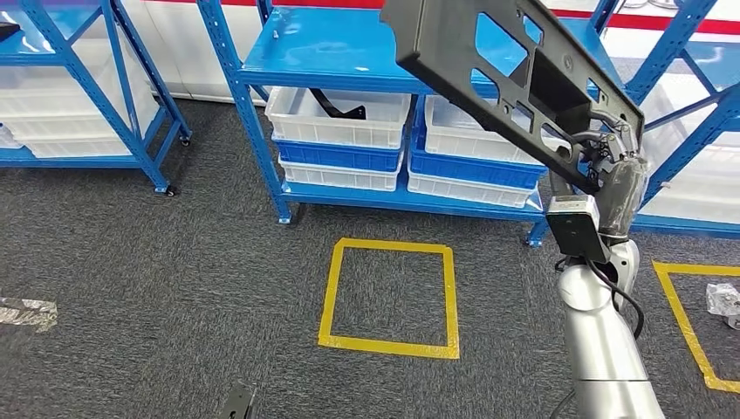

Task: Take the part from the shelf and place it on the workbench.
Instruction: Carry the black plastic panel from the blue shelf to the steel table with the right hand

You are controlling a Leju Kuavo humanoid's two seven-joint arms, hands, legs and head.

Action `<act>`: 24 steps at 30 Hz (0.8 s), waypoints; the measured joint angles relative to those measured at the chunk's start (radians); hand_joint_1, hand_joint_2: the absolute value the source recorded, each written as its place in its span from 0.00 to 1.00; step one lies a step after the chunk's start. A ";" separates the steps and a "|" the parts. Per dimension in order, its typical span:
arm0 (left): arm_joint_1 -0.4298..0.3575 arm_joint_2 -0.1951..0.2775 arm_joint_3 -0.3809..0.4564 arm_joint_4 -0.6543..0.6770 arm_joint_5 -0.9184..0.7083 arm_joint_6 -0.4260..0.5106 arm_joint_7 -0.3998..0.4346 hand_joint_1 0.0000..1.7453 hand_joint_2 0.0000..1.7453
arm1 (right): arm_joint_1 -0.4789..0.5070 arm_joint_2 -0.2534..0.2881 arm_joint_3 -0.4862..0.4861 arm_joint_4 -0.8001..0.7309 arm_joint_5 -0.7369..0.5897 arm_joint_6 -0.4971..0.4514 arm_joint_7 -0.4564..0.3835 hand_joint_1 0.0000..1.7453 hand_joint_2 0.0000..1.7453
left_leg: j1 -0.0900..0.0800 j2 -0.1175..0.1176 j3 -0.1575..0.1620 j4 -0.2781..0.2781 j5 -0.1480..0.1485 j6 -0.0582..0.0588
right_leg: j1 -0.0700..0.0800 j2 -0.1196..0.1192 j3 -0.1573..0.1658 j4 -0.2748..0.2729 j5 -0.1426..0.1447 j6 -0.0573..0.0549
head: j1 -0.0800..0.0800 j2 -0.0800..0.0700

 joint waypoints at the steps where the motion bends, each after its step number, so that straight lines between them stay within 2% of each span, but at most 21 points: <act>1: 0.001 0.000 0.000 0.000 0.000 0.000 0.000 0.00 0.00 | 0.000 0.001 0.000 0.000 0.000 0.000 0.000 1.00 1.00 | 0.002 -0.001 -0.010 0.024 -0.032 -0.007 | -0.004 -0.001 -0.008 0.000 0.010 -0.012 | -0.002 0.000; 2: 0.001 0.000 0.000 0.000 0.000 0.000 0.000 0.00 0.00 | 0.000 0.001 0.000 0.000 0.000 0.000 0.000 1.00 1.00 | 0.006 -0.002 -0.023 0.069 -0.081 -0.013 | -0.007 -0.003 -0.017 0.000 0.022 -0.022 | -0.004 0.000; 4: 0.001 0.000 0.000 0.000 0.000 0.000 0.000 0.00 0.00 | -0.001 0.002 0.000 0.000 -0.001 -0.001 -0.001 1.00 1.00 | 0.011 -0.003 -0.054 0.199 -0.176 -0.024 | -0.003 -0.004 -0.042 0.002 0.044 -0.032 | -0.007 0.000; 5: 0.002 0.000 0.000 0.000 0.000 0.000 0.000 0.00 0.00 | 0.000 0.003 0.000 0.000 -0.001 -0.001 -0.001 1.00 1.00 | 0.013 -0.003 -0.061 0.256 -0.197 -0.027 | -0.002 -0.004 -0.056 0.003 0.055 -0.032 | -0.007 0.000; 6: 0.002 0.000 0.000 0.000 0.000 0.000 0.000 0.00 0.00 | 0.000 0.003 0.000 0.000 -0.001 -0.002 -0.002 1.00 1.00 | 0.015 -0.003 -0.057 0.287 -0.195 -0.029 | -0.001 -0.004 -0.070 0.004 0.065 -0.030 | -0.007 0.000; 7: 0.002 0.000 0.000 0.000 0.000 0.000 0.000 0.00 0.00 | 0.001 0.003 0.000 0.000 -0.001 -0.002 -0.002 1.00 1.00 | 0.017 -0.003 -0.036 0.286 -0.176 -0.030 | -0.001 -0.003 -0.084 0.007 0.075 -0.028 | -0.007 0.000; 8: 0.002 0.000 0.000 0.000 0.000 0.000 0.000 0.00 0.00 | 0.001 0.003 0.000 0.000 -0.001 -0.002 -0.003 1.00 1.00 | 0.019 -0.003 0.001 0.250 -0.150 -0.028 | -0.001 -0.003 -0.097 0.010 0.083 -0.025 | -0.007 0.000; 9: 0.001 0.000 0.000 0.000 0.000 0.000 0.000 0.00 0.00 | 0.000 0.004 0.000 0.000 -0.002 -0.002 -0.004 1.00 1.00 | 0.020 -0.003 0.052 0.188 -0.136 -0.025 | -0.001 -0.003 -0.107 0.012 0.089 -0.021 | -0.008 0.000; 11: -0.002 0.001 -0.001 0.000 0.000 0.001 0.000 0.00 0.00 | -0.001 0.004 -0.001 0.000 -0.004 -0.003 -0.007 1.00 1.00 | 0.016 -0.005 0.144 0.056 -0.143 -0.015 | 0.002 -0.003 -0.120 0.015 0.103 -0.007 | -0.006 0.000; 12: -0.004 0.001 -0.001 0.000 -0.001 0.002 0.000 0.00 0.00 | -0.003 0.004 -0.001 0.000 -0.005 -0.003 -0.008 1.00 1.00 | 0.013 -0.006 0.167 0.016 -0.153 -0.009 | 0.001 -0.004 -0.124 0.015 0.111 0.001 | -0.004 0.000; 13: -0.004 0.001 -0.001 0.000 0.000 0.003 0.000 0.00 0.00 | -0.005 0.004 -0.001 0.000 -0.007 -0.004 -0.009 1.00 1.00 | 0.007 -0.006 0.173 -0.002 -0.156 -0.003 | 0.000 -0.005 -0.128 0.013 0.119 0.009 | -0.003 0.000; 15: -0.003 0.003 0.000 0.000 0.002 0.004 0.001 0.00 0.00 | -0.007 0.005 0.000 0.002 -0.010 -0.004 -0.011 1.00 1.00 | 0.005 -0.004 0.162 -0.012 -0.136 0.015 | -0.002 -0.006 -0.138 0.016 0.123 0.022 | -0.002 0.000; 16: -0.003 0.003 0.000 0.000 0.004 0.005 0.001 0.00 0.00 | -0.008 0.005 0.000 0.004 -0.012 -0.004 -0.012 1.00 1.00 | 0.005 -0.002 0.153 -0.017 -0.124 0.024 | -0.003 -0.005 -0.149 0.032 0.105 0.021 | 0.000 0.000; 17: -0.003 0.004 0.000 0.000 0.006 0.006 0.001 0.00 0.00 | -0.009 0.006 0.000 0.006 -0.013 -0.003 -0.013 1.00 1.00 | 0.007 0.000 0.143 -0.021 -0.111 0.032 | -0.002 -0.005 -0.165 0.068 0.072 0.017 | 0.002 0.000; 19: -0.003 0.004 0.000 0.000 0.009 0.007 0.001 0.00 0.00 | -0.013 0.006 0.002 0.011 -0.016 -0.003 -0.016 1.00 1.00 | 0.005 0.002 0.115 -0.021 -0.089 0.039 | -0.003 -0.004 -0.201 0.189 -0.011 0.006 | 0.006 0.000; 20: -0.002 0.004 0.000 0.000 0.010 0.008 0.001 0.00 0.00 | -0.013 0.006 0.002 0.015 -0.018 -0.003 -0.017 1.00 1.00 | 0.004 0.002 0.100 -0.021 -0.079 0.040 | -0.003 -0.003 -0.213 0.252 -0.034 0.008 | 0.006 0.000; 21: -0.001 0.004 0.000 0.000 0.010 0.008 0.001 0.00 0.00 | -0.013 0.006 0.002 0.018 -0.020 -0.003 -0.017 1.00 1.00 | 0.004 0.002 0.085 -0.021 -0.068 0.039 | -0.003 -0.003 -0.216 0.294 -0.036 0.017 | 0.006 0.000; 22: 0.000 0.004 0.000 0.000 0.011 0.008 0.000 0.00 0.00 | -0.013 0.006 0.002 0.021 -0.022 -0.003 -0.018 1.00 1.00 | 0.004 0.002 0.071 -0.021 -0.058 0.037 | -0.004 -0.003 -0.206 0.309 -0.018 0.030 | 0.006 0.000; 23: 0.001 0.004 0.000 0.000 0.011 0.008 0.000 0.00 0.00 | -0.014 0.007 0.003 0.024 -0.023 -0.003 -0.018 1.00 1.00 | 0.005 0.002 0.058 -0.020 -0.048 0.034 | -0.005 -0.003 -0.180 0.288 0.010 0.042 | 0.006 0.000; 24: 0.001 0.004 0.000 0.000 0.011 0.008 -0.001 0.00 0.00 | -0.014 0.007 0.003 0.026 -0.024 -0.003 -0.019 1.00 1.00 | 0.005 0.002 0.047 -0.018 -0.038 0.030 | -0.006 -0.004 -0.137 0.237 0.031 0.050 | 0.006 0.000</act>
